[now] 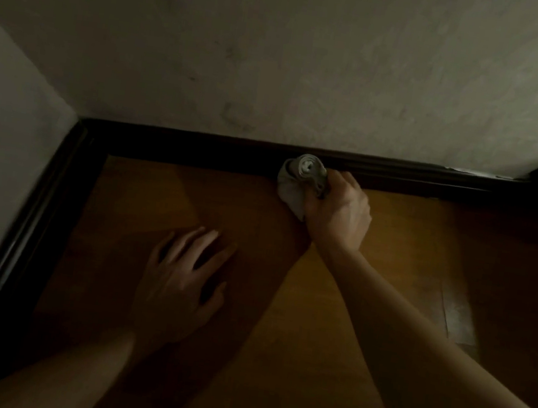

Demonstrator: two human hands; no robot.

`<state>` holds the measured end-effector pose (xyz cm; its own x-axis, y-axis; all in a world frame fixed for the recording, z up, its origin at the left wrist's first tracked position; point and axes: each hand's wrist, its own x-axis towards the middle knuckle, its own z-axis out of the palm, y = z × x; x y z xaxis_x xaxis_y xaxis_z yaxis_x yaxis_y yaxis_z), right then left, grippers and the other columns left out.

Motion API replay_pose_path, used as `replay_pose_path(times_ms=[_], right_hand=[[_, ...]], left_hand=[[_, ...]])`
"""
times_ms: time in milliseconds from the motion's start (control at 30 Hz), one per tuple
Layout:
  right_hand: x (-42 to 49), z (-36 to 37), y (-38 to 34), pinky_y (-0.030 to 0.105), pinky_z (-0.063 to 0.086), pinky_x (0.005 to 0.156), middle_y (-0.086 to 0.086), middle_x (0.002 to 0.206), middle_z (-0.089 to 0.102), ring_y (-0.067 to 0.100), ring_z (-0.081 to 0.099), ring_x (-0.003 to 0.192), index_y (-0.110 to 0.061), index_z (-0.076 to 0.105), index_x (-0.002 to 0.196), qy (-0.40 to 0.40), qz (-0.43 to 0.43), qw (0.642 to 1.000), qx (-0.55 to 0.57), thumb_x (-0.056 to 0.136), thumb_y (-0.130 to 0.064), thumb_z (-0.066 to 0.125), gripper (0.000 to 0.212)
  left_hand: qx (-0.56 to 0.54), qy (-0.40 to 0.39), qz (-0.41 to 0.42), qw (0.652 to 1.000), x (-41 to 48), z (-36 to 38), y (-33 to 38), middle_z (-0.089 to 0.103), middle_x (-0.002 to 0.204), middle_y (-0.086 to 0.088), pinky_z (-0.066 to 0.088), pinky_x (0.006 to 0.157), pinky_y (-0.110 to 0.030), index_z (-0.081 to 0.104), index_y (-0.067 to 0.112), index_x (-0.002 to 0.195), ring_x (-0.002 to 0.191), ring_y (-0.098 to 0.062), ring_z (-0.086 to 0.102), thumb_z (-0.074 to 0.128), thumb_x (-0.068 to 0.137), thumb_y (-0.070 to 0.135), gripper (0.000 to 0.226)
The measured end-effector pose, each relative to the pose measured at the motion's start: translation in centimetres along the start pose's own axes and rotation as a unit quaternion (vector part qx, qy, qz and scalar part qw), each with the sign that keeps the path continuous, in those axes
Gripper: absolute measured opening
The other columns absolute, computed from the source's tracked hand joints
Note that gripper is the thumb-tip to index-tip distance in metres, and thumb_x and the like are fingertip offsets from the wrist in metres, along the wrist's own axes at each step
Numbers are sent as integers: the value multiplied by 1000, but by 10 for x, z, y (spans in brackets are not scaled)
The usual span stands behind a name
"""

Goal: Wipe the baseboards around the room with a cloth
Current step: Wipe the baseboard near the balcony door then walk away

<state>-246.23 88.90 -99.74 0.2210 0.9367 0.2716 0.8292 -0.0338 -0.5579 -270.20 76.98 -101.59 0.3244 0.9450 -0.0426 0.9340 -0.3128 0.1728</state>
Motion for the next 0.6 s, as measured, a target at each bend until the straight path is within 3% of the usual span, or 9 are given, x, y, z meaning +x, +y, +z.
replay_pose_path(times_ms=[200, 600], right_hand=[[4, -29, 44, 32, 36, 64, -1, 93, 62, 28, 61, 86, -22, 67, 96, 67, 97, 993, -7, 85, -40, 59, 23], [5, -31, 37, 32, 35, 64, -2, 92, 59, 27, 60, 84, -19, 64, 93, 25, 69, 997, -21, 87, -41, 60, 23]], left_hand=[[14, -36, -43, 998, 4, -2, 3, 40, 157, -3, 32, 109, -60, 44, 36, 150, 141, -31, 39, 34, 92, 54, 61], [22, -65, -40, 997, 4, -12, 8, 37, 159, -3, 31, 110, -59, 39, 36, 153, 143, -30, 36, 29, 94, 55, 63]])
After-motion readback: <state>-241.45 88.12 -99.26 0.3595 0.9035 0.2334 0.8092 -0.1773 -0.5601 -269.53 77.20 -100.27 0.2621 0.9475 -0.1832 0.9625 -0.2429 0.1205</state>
